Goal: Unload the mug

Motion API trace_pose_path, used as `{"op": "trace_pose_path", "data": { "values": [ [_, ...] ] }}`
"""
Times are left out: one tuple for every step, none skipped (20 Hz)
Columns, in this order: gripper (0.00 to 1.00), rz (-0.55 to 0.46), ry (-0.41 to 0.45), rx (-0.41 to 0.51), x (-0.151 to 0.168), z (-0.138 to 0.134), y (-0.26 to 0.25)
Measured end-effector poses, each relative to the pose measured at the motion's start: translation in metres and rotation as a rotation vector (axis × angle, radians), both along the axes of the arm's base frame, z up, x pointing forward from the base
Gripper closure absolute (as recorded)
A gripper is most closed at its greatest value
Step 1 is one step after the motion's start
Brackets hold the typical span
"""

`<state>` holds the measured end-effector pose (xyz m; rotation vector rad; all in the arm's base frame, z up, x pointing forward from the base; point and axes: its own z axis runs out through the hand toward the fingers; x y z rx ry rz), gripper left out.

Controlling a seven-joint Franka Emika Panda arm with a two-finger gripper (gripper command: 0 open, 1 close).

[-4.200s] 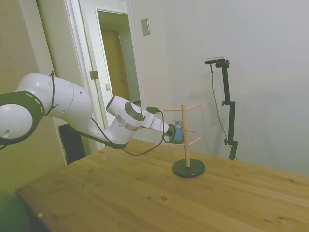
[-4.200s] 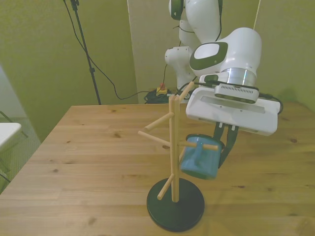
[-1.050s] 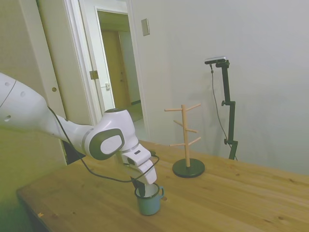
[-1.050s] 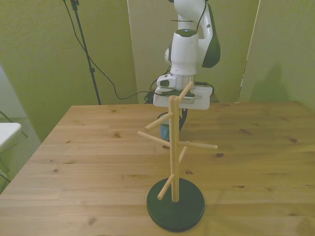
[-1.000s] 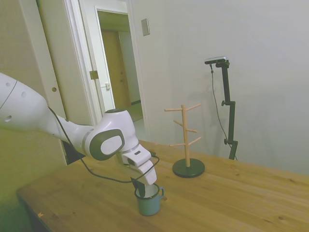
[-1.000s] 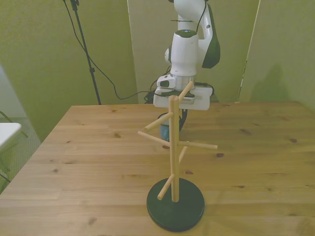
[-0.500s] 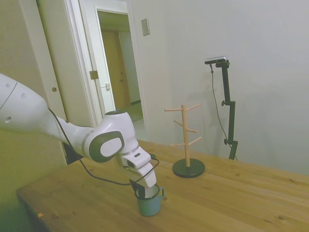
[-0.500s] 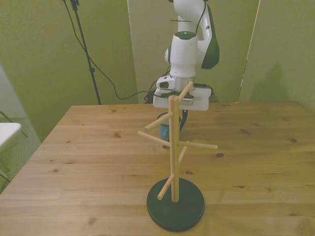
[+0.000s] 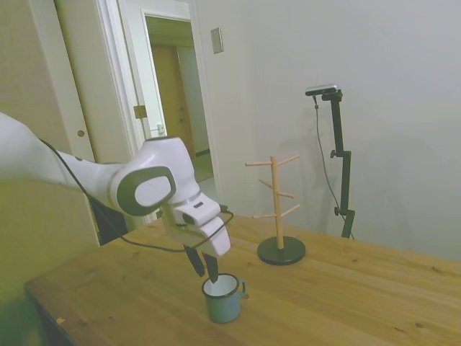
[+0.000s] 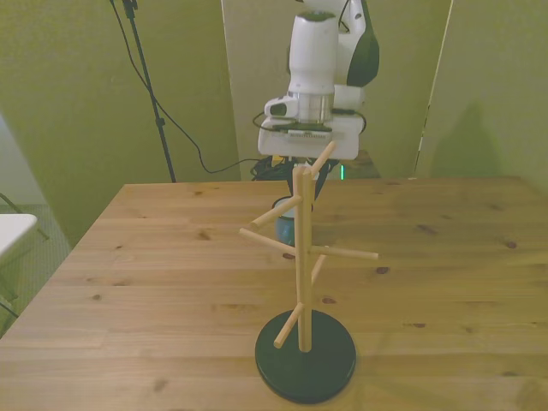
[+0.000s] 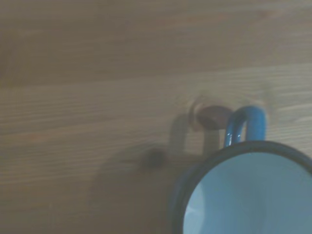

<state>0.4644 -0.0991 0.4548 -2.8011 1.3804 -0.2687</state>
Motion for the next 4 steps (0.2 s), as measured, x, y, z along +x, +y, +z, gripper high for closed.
{"op": "trace_pose_path", "data": {
  "values": [
    [0.00, 0.016, -0.009, 0.011, -0.001, 0.014, 0.004],
    [0.00, 0.032, -0.013, 0.023, 0.000, 0.026, 0.010],
    [0.00, 0.054, -0.016, 0.038, 0.002, 0.036, 0.019],
    [0.00, 0.077, -0.017, 0.051, 0.005, 0.043, 0.029]
  ]
}}
